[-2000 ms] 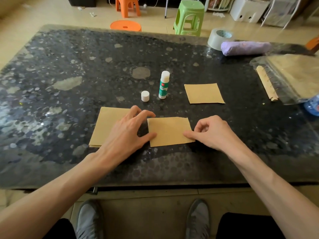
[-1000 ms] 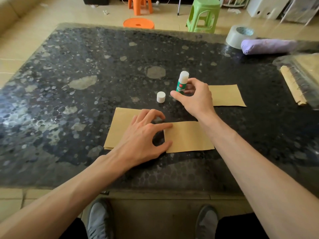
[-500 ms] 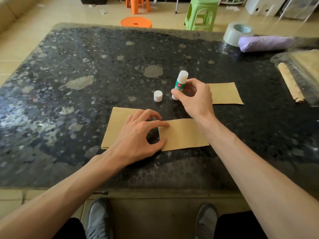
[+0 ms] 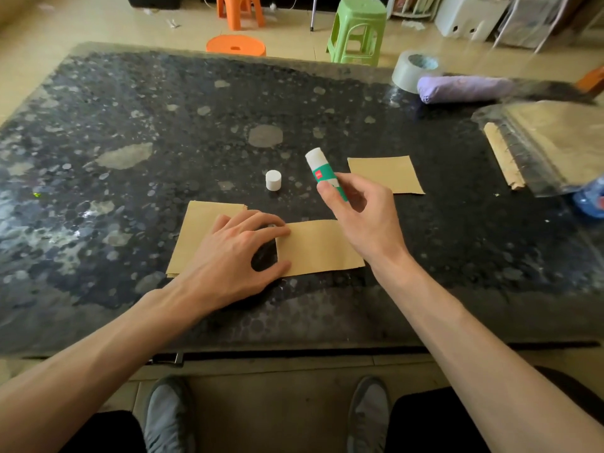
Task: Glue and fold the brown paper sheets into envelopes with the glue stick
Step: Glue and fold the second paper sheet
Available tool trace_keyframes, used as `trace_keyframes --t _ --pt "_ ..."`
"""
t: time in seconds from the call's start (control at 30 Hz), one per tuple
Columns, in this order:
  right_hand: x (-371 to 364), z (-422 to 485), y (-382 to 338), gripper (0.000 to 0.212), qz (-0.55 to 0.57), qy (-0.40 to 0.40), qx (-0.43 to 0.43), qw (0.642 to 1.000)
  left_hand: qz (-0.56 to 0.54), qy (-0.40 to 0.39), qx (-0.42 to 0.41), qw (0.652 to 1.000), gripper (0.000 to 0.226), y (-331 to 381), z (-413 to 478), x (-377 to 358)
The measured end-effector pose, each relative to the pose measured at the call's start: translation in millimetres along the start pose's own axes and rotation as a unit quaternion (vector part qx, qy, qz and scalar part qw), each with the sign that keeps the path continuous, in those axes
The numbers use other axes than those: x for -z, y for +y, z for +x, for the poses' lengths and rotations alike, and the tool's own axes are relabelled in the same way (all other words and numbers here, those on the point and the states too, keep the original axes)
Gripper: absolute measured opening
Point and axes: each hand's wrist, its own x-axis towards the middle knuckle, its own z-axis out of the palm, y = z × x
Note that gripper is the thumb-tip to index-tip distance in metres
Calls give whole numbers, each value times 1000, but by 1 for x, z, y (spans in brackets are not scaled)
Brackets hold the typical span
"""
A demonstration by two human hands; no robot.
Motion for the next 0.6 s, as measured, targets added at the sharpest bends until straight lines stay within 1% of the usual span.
trace_keyframes --t 0.17,0.3,0.4,0.5,0.6 --pt "3 -14 -6 29 17 -6 -41 999 8 -15 7 1000 62 2 -3 3" --pt "8 -24 -8 26 77 -11 -81 994 -8 -10 25 1000 64 5 -4 4" --pt "9 -27 -9 29 96 -4 -98 991 -30 -3 39 999 58 5 -4 1" --pt "8 -28 -9 23 132 13 -122 984 -26 1 34 999 56 2 -2 -4" --pt "6 -29 -10 17 175 18 -143 974 -34 -2 41 999 64 0 -3 -3"
